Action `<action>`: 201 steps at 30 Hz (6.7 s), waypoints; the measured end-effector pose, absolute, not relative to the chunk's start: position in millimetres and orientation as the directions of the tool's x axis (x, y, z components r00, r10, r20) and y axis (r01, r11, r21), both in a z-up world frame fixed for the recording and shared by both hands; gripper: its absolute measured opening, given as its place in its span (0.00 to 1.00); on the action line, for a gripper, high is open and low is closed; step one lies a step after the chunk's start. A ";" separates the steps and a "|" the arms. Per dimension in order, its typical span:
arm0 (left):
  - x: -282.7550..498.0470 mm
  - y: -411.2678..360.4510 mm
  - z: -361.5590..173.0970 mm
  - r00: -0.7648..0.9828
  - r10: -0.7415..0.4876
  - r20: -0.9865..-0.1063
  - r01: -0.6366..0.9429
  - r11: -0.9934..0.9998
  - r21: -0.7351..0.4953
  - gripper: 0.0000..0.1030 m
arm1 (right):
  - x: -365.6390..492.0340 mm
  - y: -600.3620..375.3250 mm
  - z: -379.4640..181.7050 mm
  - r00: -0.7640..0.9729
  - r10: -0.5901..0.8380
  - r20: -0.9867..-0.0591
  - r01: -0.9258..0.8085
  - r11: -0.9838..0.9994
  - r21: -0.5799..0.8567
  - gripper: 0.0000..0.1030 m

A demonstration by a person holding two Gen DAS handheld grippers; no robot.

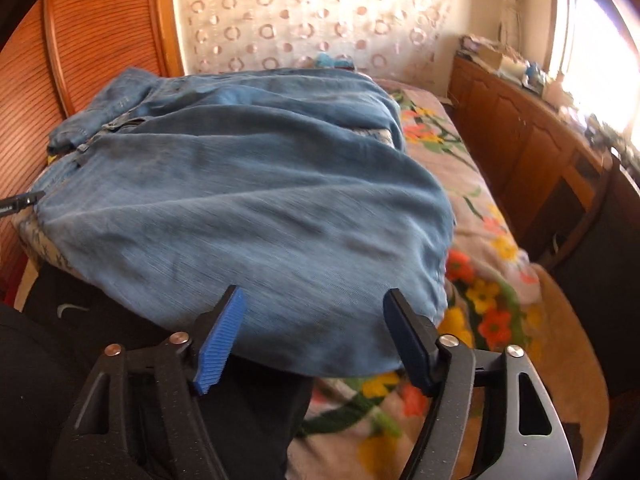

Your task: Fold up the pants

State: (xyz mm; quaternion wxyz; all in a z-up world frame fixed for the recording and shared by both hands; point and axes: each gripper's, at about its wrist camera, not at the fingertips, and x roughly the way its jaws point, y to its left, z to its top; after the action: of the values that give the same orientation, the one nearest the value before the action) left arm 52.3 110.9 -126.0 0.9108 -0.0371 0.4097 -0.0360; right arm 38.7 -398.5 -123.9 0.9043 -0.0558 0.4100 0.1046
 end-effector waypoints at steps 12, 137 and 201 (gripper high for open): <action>50.4 111.0 -126.3 0.666 -0.096 -0.740 0.035 0.995 -0.098 0.63 | 37.4 -394.7 -143.6 0.610 0.112 -0.784 -0.250 0.967 -0.057 0.02; 349.8 56.9 -26.0 0.787 -0.102 -0.609 0.101 0.994 -0.037 0.13 | 365.2 -409.6 -51.5 0.831 0.020 -0.556 -0.183 0.953 -0.240 0.00; 298.3 50.8 -52.8 0.764 -0.217 -0.608 0.218 0.973 -0.073 0.73 | 366.9 -251.1 -39.7 0.681 0.292 -0.671 -0.539 0.820 -0.190 0.00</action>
State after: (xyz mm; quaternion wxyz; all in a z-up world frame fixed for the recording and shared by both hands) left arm 298.3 50.8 -52.8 0.9391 0.0011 0.3236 -0.1159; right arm 366.9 -251.1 -39.7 0.8969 -0.1900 0.3251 0.2318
